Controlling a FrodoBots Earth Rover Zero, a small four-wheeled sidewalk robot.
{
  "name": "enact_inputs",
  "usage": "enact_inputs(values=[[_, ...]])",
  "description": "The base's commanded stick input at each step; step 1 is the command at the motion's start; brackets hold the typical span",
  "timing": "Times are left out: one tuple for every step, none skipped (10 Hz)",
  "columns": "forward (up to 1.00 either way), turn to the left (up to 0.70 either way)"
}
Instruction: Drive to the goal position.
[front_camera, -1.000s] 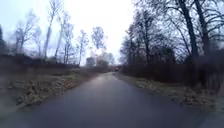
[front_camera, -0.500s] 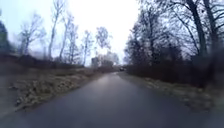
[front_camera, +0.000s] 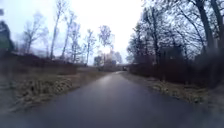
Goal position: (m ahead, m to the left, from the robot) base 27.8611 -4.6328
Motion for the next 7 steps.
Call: enact_inputs(values=[[0.7, 0.0], [0.7, 0.06], [0.7, 0.14], [0.7, 0.14], [0.7, 0.1], [0.7, 0.04], [0.7, 0.0]])
